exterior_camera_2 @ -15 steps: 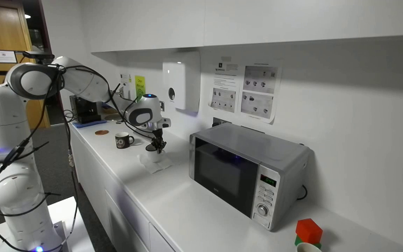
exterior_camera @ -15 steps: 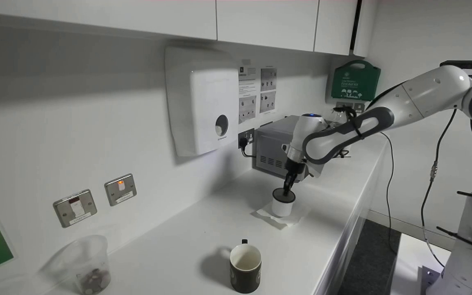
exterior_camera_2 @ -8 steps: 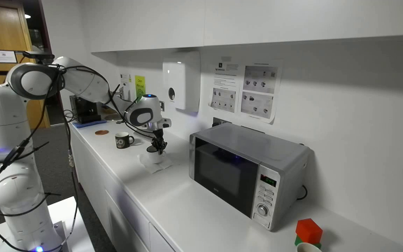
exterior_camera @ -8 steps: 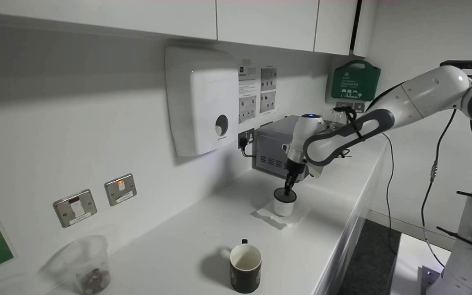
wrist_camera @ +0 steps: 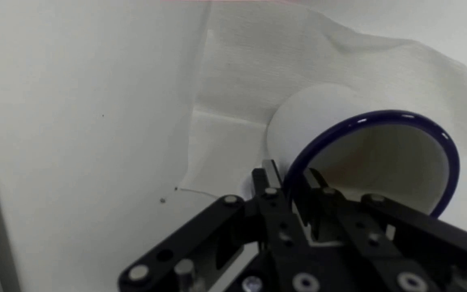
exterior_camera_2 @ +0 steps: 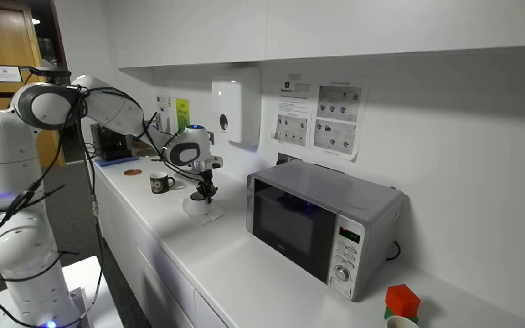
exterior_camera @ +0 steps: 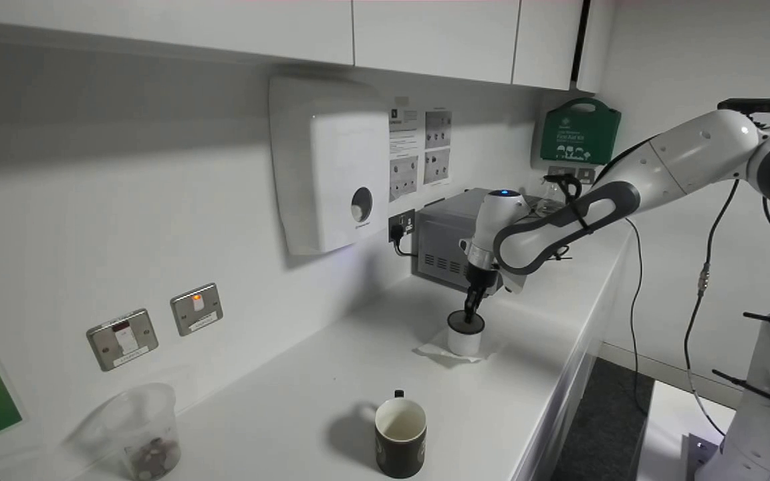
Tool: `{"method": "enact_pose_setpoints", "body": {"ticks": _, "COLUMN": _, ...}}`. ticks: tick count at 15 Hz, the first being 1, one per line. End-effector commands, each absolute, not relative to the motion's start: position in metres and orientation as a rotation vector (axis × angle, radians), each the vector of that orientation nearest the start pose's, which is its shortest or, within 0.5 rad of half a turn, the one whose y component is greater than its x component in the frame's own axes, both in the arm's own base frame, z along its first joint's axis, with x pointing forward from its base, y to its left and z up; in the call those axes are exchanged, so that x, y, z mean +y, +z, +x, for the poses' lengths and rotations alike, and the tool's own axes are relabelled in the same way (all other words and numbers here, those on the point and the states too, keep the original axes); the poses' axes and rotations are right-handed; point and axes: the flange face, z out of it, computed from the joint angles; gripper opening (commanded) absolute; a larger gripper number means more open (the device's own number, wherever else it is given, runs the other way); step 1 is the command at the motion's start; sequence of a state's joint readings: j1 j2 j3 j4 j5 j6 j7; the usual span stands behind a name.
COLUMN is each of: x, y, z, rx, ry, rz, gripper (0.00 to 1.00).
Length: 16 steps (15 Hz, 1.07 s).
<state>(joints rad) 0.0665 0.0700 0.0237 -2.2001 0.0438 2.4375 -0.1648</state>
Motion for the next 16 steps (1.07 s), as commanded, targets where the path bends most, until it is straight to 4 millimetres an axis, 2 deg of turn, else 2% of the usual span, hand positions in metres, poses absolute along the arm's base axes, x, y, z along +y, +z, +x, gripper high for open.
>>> {"method": "enact_pose_setpoints", "body": {"ticks": 1, "x": 0.052, "y": 0.370, "z": 0.556, "rx": -0.334, "ry": -0.250, "rz": -3.100, "gripper": 0.49}}
{"method": "enact_pose_setpoints", "body": {"ticks": 5, "x": 0.053, "y": 0.373, "z": 0.554, "rx": -0.337, "ry": -0.253, "rz": -3.098, "gripper": 0.77}}
{"method": "enact_pose_setpoints", "body": {"ticks": 8, "x": 0.053, "y": 0.383, "z": 0.549, "rx": -0.343, "ry": -0.278, "rz": -3.091, "gripper": 0.98}}
{"method": "enact_pose_setpoints", "body": {"ticks": 16, "x": 0.051, "y": 0.445, "z": 0.525, "rx": -0.362, "ry": -0.462, "rz": -3.054, "gripper": 1.00}}
